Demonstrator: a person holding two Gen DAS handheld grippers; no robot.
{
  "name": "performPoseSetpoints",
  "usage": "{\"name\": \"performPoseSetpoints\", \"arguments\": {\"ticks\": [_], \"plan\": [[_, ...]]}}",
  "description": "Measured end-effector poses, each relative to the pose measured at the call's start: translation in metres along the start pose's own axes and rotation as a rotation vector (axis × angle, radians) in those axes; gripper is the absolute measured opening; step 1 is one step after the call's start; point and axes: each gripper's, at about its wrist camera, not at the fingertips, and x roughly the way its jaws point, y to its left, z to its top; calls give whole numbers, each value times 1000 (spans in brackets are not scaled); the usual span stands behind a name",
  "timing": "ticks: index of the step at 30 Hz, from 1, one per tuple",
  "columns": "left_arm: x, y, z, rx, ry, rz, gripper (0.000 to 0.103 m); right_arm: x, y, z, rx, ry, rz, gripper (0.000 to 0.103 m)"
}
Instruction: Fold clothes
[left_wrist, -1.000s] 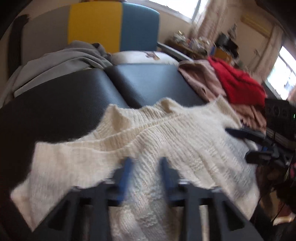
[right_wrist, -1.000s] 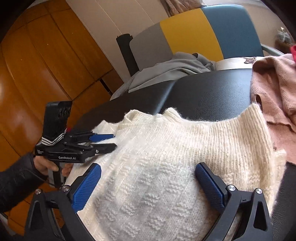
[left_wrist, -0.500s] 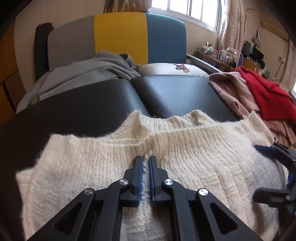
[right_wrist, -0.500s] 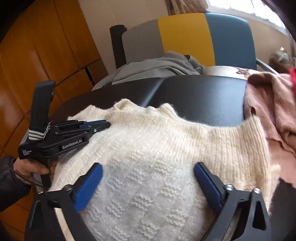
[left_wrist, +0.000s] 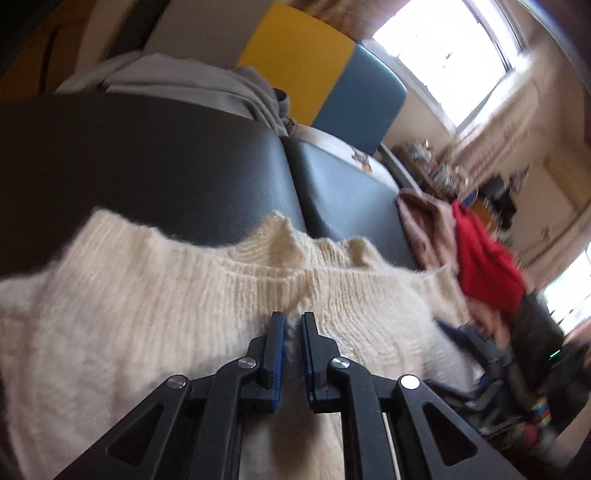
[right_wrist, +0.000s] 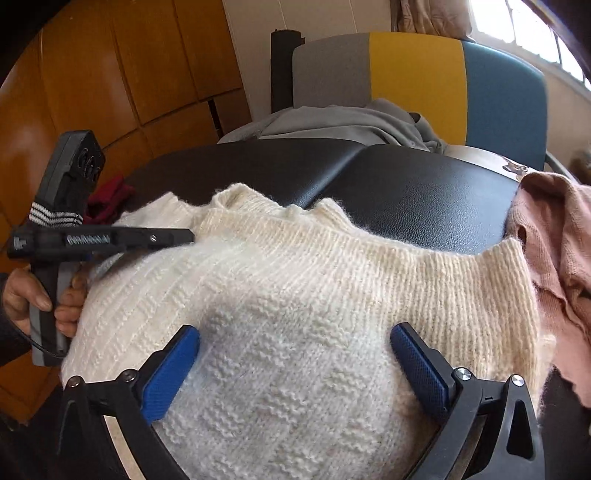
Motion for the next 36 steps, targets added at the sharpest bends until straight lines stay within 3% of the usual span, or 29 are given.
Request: {"name": "performPoseSetpoints", "arguments": {"ticks": [1, 5, 9, 12, 15, 22, 29, 36], "plan": [[-13, 4, -1, -21, -31, 8, 13, 0, -1, 0, 3, -2, 3, 103], [-76, 18, -15, 45, -154, 169, 14, 0, 0, 1, 3, -4, -3, 103], [-133, 43, -55, 66, -171, 267, 17, 2, 3, 3, -6, 6, -21, 103], [-163, 65, -88, 24, -160, 227, 18, 3, 5, 4, -15, 11, -37, 103], [-179, 73, -118, 7, -158, 120, 19, 3, 6, 4, -18, 13, -47, 103], [-160, 79, -140, -17, -75, -58, 22, 1, 11, 2, -29, 12, -80, 103], [-153, 98, -147, -97, -39, -79, 34, 0, 12, 1, -30, 7, -87, 103], [-143, 73, -141, 2, -4, -71, 35, 0, 11, 0, -28, 2, -82, 103]]}}
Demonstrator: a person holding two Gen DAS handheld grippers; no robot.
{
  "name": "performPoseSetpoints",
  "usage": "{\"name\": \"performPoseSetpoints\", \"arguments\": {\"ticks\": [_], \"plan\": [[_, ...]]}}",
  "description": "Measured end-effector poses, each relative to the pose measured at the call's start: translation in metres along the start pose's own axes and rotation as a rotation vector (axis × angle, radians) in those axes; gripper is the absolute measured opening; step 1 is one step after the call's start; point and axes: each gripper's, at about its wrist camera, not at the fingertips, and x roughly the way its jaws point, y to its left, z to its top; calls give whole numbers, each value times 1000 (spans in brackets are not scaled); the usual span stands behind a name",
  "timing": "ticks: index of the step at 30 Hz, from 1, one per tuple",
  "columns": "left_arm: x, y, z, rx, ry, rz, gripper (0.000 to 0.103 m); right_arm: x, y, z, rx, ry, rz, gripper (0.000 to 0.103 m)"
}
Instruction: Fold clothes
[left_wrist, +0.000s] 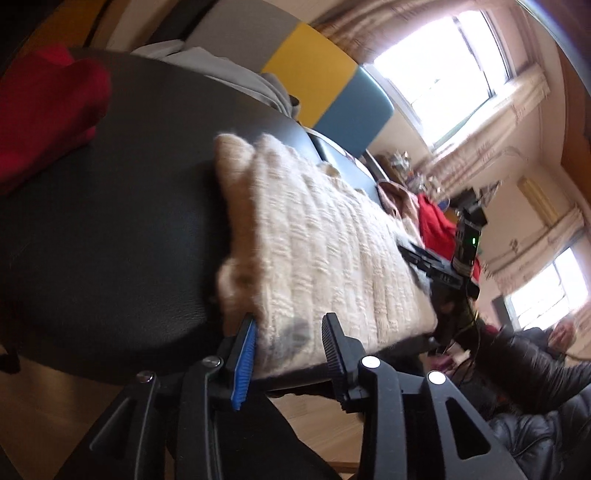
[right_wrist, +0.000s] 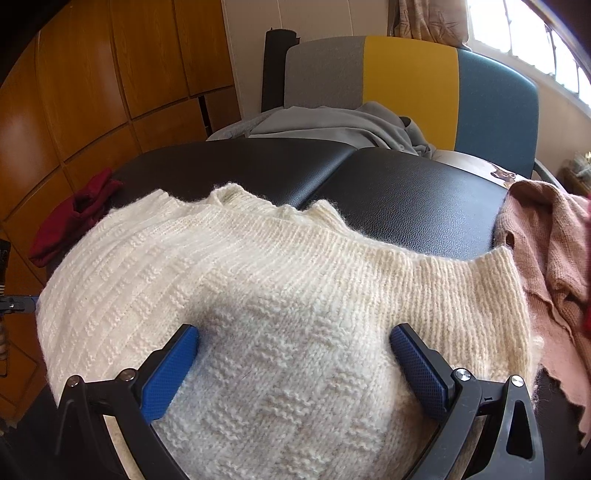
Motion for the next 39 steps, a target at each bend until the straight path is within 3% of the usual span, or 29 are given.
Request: {"name": "performPoseSetpoints", "arguments": {"ticks": [3, 7, 10, 13, 15, 16, 19, 22, 24, 26, 30, 33, 39], "plan": [[-4, -8, 3, 65, -4, 101, 35, 0, -1, 0, 1, -3, 2, 103], [6, -9, 12, 132, 46, 84, 36, 0, -1, 0, 2, -6, 4, 103], [27, -5, 22, 136, 125, 42, 36, 0, -3, 0, -1, -6, 6, 103], [25, -13, 26, 120, 133, -87, 34, 0, -4, 0, 0, -7, 6, 103], [21, -20, 24, 162, 151, -113, 21, 0, -4, 0, 2, -7, 8, 103], [20, -20, 22, 177, 159, -71, 6, 0, -5, 0, 3, -8, 10, 103], [17, 3, 18, 129, 161, 48, 5, 2, -6, 1, 6, -8, 14, 103], [14, 28, 8, 27, 140, 41, 5, 3, -6, 1, 7, -10, 16, 103], [13, 18, 0, 63, 137, 69, 5, 3, -6, 1, 7, -10, 17, 103], [10, 14, 5, 59, 119, 52, 8, 4, -6, 1, 7, -11, 17, 103], [-3, 23, 45, 16, -4, 53, 24, 4, -7, 1, 6, -12, 15, 103], [11, 24, 80, 57, -31, 95, 28, 4, -10, 2, 5, -13, 19, 103], [68, 20, 131, 116, 92, 114, 33, 1, -10, 1, 10, -18, 25, 103]]}}
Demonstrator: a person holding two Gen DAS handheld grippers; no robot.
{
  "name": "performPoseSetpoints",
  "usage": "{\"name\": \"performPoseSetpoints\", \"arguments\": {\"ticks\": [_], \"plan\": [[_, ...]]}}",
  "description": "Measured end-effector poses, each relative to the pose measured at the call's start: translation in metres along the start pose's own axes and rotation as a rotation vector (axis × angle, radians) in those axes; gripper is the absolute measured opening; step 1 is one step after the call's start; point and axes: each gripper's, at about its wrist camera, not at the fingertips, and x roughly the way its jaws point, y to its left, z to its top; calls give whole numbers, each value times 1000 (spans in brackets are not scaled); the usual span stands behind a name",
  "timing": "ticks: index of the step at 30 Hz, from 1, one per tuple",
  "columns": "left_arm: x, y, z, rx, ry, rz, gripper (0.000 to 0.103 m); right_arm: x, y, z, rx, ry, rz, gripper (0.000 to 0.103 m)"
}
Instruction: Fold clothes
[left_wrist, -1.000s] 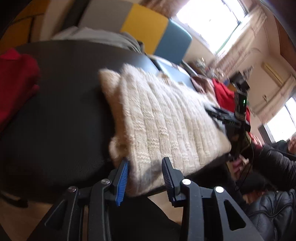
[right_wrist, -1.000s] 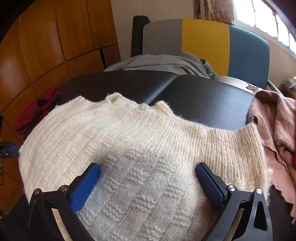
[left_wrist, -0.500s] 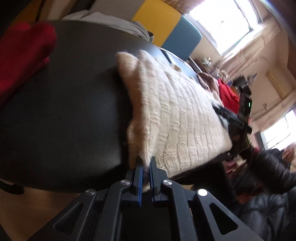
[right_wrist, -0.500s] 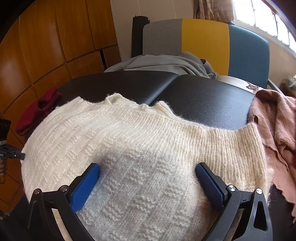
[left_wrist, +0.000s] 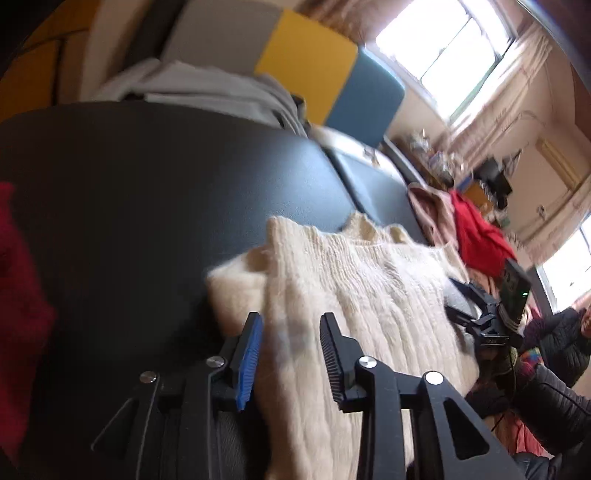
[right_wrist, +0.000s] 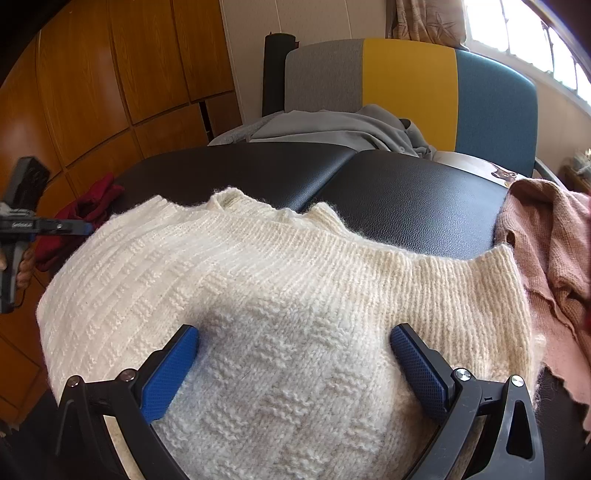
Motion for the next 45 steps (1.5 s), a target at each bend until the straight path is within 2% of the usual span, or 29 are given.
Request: {"name": "performPoseSetpoints", "arguments": {"ticks": [4, 5, 6, 7, 9, 12, 15, 18, 19, 23, 24, 27, 28, 30, 31, 32, 34, 35, 37, 39, 43, 45], "plan": [[24, -2, 8, 32, 65, 5, 33, -1, -2, 0, 10, -6, 13, 103], [24, 0, 9, 13, 66, -13, 30, -2, -2, 0, 12, -7, 15, 103], [22, 3, 10, -11, 60, -25, 22, -2, -1, 0, 12, -8, 15, 103], [19, 3, 11, -34, 44, -24, 9, -2, -1, 0, 12, -7, 13, 103], [8, 4, 7, -86, -8, -2, 6, -1, 1, 0, 12, -2, 1, 103], [4, 18, -9, -162, -47, 93, 5, -1, 4, 1, 34, -8, -5, 103], [14, 25, -14, -170, -35, 148, 6, 1, 7, 2, 44, -10, -5, 103], [10, 7, -3, -112, -38, 224, 6, 1, 5, 2, 54, -11, 11, 103], [4, -1, 0, -88, -61, 239, 7, 1, 3, 2, 63, -15, 21, 103], [-24, -43, 5, 6, -207, 222, 14, 1, 6, 2, 57, -15, 13, 103], [-21, -54, 7, 34, -217, 213, 15, 1, 7, 2, 55, -14, 11, 103], [8, -67, 6, 100, -145, 254, 15, 0, 6, 1, 70, -12, 16, 103], [23, -62, 3, 93, -97, 276, 15, -1, 3, 0, 85, -21, 23, 103], [53, -47, -13, 46, -65, 315, 15, -3, -3, -2, 117, -38, 36, 103], [52, -43, -19, 50, -114, 309, 15, -3, -7, -2, 134, -41, 47, 103], [52, -42, -19, 42, -118, 313, 14, -3, -11, -1, 153, -40, 62, 103], [52, -41, -18, 21, -104, 325, 14, -3, -16, 1, 176, -36, 84, 103], [51, -41, -17, 44, -88, 321, 14, -4, -13, 1, 167, -36, 80, 103], [46, -40, -14, 29, -75, 300, 14, -8, -9, 0, 161, -36, 73, 103], [26, -31, -9, -49, -80, 224, 14, -17, -7, 2, 184, -14, 83, 103], [-17, -18, -13, -112, -151, 161, 17, -61, -18, 1, 236, -67, 175, 103], [-34, -6, -21, -116, -143, 165, 20, -81, -23, 0, 227, -71, 209, 103]]}}
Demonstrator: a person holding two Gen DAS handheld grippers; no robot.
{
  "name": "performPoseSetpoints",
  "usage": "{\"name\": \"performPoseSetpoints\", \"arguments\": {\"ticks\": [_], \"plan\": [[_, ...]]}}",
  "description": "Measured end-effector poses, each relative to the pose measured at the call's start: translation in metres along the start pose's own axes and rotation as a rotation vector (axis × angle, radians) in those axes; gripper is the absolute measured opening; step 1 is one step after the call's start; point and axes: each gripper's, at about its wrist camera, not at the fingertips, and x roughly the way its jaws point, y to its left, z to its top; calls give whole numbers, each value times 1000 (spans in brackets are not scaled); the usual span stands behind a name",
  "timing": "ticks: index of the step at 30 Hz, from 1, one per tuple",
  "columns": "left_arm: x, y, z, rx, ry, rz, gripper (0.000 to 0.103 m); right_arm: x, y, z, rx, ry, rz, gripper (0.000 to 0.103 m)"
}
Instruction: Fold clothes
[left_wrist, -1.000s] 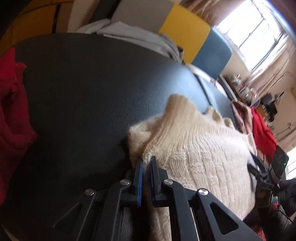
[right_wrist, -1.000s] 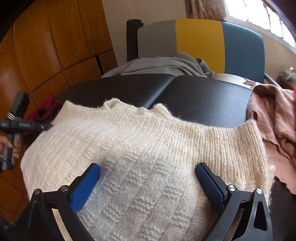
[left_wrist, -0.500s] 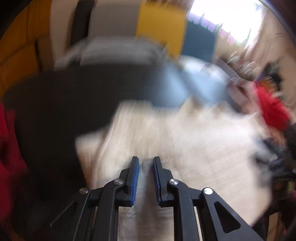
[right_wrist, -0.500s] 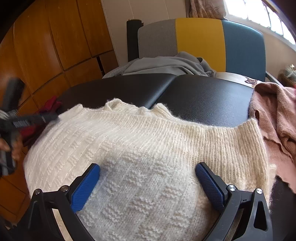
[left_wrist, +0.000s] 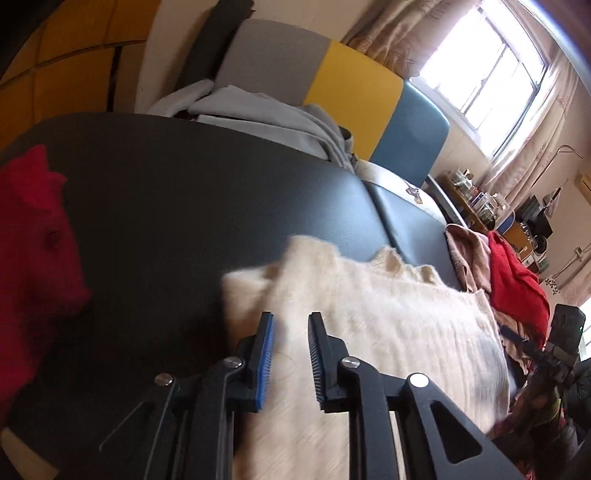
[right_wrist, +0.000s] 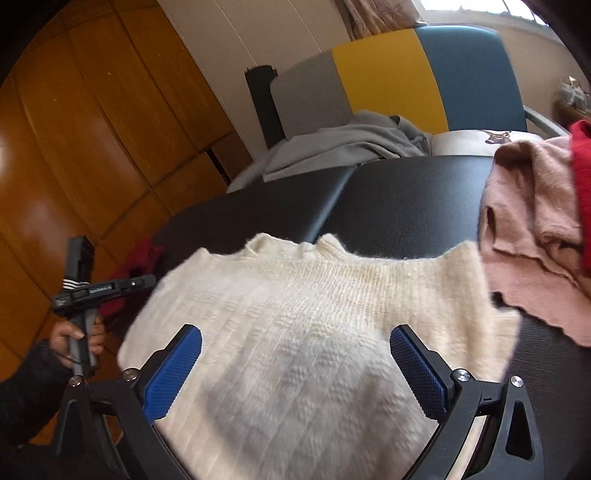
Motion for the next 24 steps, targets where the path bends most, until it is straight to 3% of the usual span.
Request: {"name": "performPoseSetpoints", "arguments": {"ticks": [3, 6, 9, 10, 12, 16, 19, 21, 23, 24], "plan": [[-9, 16, -6, -18, 46, -37, 25, -9, 0, -2, -48, 53, 5, 103], [-11, 31, -16, -71, 102, -102, 33, 14, -13, -12, -38, 155, -86, 103], [-7, 43, -23, -162, 135, -178, 47, 25, -20, -32, -64, 71, -162, 103], [-4, 45, -23, -182, 141, -178, 55, 26, -17, -37, -90, 40, -183, 103], [3, 48, -21, -194, 146, -168, 60, 28, -12, -41, -117, 13, -216, 103], [24, 44, -14, -151, 179, -150, 63, 28, -11, -41, -114, 1, -216, 103], [35, 38, -6, -97, 158, -149, 64, 27, -12, -42, -116, -6, -222, 103], [44, 34, -2, -74, 153, -173, 71, 27, -11, -43, -120, -11, -229, 103], [51, 25, 2, -36, 172, -184, 87, 25, -11, -45, -119, -16, -228, 103], [54, 19, 4, -14, 188, -184, 87, 25, -11, -45, -118, -18, -226, 103]]}}
